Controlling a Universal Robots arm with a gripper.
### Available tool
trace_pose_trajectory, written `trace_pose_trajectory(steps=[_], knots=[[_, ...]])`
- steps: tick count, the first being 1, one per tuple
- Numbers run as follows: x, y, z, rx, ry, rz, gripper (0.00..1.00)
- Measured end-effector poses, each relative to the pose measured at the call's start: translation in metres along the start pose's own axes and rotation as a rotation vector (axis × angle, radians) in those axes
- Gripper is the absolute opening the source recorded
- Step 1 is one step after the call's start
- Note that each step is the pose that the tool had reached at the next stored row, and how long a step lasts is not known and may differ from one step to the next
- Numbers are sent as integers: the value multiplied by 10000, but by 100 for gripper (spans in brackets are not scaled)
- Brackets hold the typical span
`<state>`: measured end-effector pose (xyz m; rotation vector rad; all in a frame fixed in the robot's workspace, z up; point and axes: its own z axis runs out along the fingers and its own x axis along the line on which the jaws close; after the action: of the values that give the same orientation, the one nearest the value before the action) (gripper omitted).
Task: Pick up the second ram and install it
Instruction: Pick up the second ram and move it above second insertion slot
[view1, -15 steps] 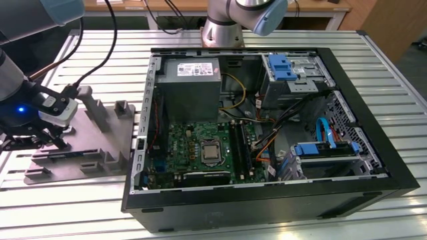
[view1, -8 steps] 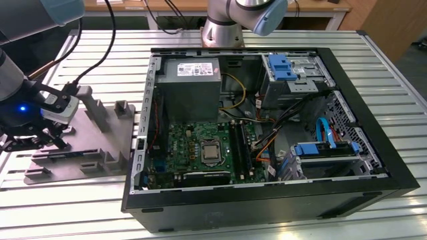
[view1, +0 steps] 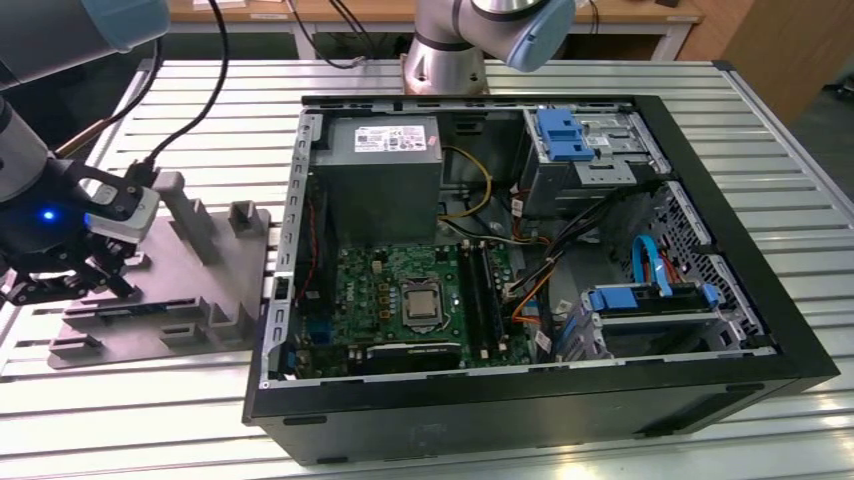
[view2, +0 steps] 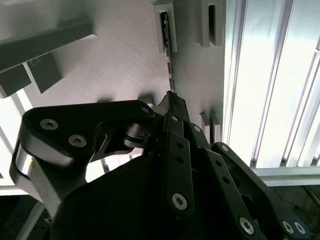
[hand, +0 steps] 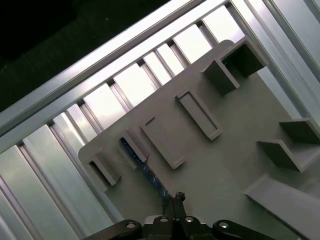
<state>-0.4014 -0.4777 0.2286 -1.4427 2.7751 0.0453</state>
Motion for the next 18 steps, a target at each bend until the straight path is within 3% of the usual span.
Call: trace_pose_trajectory(steps=[18], knots=[[0,0,1,-35,26,-1360,11]])
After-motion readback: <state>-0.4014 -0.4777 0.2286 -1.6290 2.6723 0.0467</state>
